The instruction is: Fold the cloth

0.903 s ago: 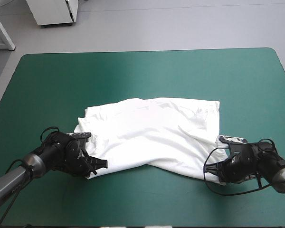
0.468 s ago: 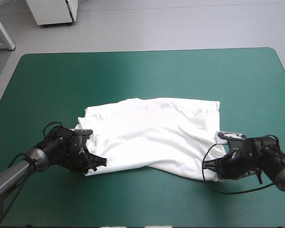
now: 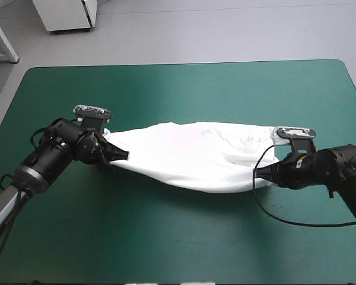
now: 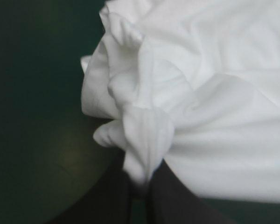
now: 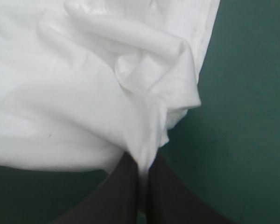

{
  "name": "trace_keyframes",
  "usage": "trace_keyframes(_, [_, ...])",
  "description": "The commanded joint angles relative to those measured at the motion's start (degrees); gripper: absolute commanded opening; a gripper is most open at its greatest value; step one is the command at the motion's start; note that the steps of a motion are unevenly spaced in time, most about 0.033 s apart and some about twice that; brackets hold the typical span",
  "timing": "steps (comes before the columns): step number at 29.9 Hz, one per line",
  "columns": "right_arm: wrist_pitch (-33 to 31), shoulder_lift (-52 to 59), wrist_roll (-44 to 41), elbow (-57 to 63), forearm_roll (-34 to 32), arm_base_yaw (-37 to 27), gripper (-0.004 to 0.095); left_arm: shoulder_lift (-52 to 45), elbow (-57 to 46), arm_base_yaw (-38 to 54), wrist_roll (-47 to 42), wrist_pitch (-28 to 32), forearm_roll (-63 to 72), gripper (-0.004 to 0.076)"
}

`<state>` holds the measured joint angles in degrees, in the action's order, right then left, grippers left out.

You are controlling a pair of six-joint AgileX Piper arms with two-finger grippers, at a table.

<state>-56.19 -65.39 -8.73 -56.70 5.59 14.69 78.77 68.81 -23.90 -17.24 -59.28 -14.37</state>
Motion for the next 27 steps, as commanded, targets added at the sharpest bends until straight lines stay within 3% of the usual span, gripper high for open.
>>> trace_keyframes(1, [4.8, -0.2, 0.2, -5.2, -2.1, -0.1, -0.0017, -0.4, 5.7, 0.0, 0.1, 2.4, -5.6, -0.0022])
trace_keyframes(16, [6.5, -19.1, -2.0, -25.3, -14.2, -0.2, -0.0017, 14.8, 20.0, 4.7, 1.2, 8.2, -12.6, -0.0022])
trace_keyframes(27, [6.6, -32.5, -1.9, -34.6, -12.5, -5.3, -0.0017, 28.1, 28.8, 6.2, 4.8, 12.3, -9.4, -0.0022])
